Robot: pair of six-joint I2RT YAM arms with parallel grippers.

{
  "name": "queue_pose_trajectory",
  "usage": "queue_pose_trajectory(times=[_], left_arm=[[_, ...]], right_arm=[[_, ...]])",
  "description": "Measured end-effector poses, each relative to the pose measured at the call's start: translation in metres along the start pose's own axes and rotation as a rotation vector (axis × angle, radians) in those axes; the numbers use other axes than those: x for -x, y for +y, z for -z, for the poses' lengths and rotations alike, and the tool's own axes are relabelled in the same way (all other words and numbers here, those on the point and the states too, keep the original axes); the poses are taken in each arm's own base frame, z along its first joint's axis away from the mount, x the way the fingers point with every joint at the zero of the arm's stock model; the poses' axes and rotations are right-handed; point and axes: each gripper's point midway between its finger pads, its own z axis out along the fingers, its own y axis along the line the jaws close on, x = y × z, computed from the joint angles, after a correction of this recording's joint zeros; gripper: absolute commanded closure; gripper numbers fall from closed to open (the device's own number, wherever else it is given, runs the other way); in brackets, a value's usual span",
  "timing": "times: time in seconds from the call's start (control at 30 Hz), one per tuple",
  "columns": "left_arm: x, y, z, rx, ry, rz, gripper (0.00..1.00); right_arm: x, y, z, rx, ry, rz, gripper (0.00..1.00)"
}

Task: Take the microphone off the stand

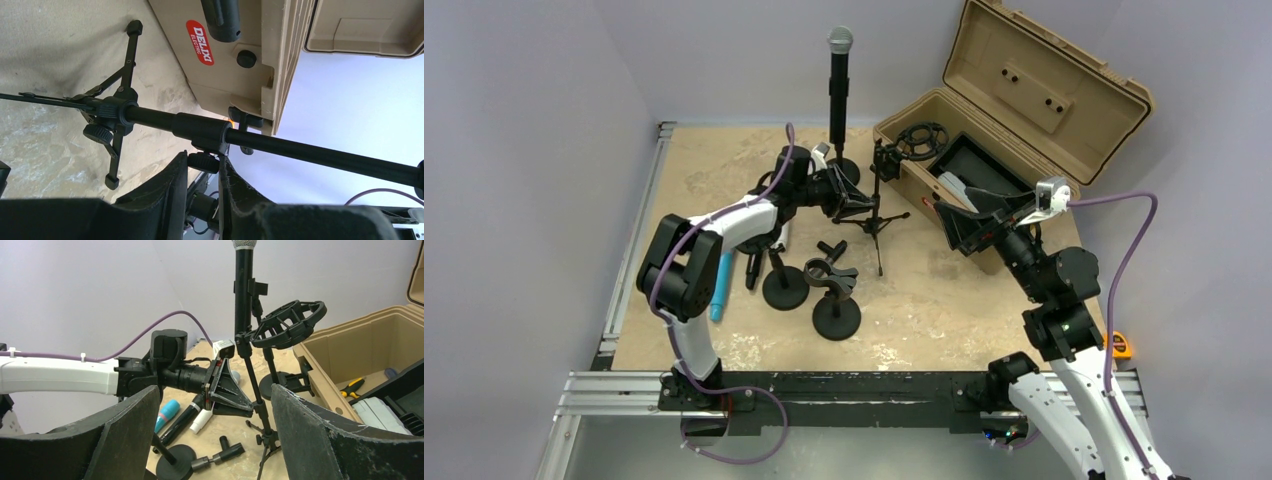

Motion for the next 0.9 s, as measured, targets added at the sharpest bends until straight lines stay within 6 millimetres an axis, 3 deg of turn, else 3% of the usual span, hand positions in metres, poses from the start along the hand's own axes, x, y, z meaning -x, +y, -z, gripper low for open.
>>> queue_pose_trajectory(times=[0.1,0.27,0.4,0.53,0.63,0.77,0.9], left_arm=[[0.001,0.000,0.002,0.012,-0.012,-0.002,0.96],[0.001,0.006,0.011,0.071,-0.039,-0.055,0.58],[0.003,0.011,0.025,0.138,-0.081,-0.125,0.41],[0.004,0.011,0.038,0.186,-0.118,-0.247,0.40],[0.000,0.005,0.044,0.216,-0.143,-0.400,0.45],[-0.020,-0.012,0.042,0.222,-0.143,-0.669,0.47],[-0.036,-0.015,0.036,0.231,-0.114,-0.883,0.47]], right_arm=[[0.000,0.000,0.000,0.000,0.000,-0.003,0.20],[0.000,0.000,0.000,0.000,0.000,-0.004,0.20],[-0.002,-0.001,-0.001,-0.001,0.003,-0.006,0.20],[-0.007,-0.003,-0.001,-0.006,0.012,-0.009,0.20],[-0.007,-0.003,-0.001,-0.005,0.012,-0.009,0.20],[-0.007,-0.004,-0.002,-0.006,0.013,-0.009,0.20],[-0.009,-0.005,-0.004,-0.009,0.020,-0.011,0.20]])
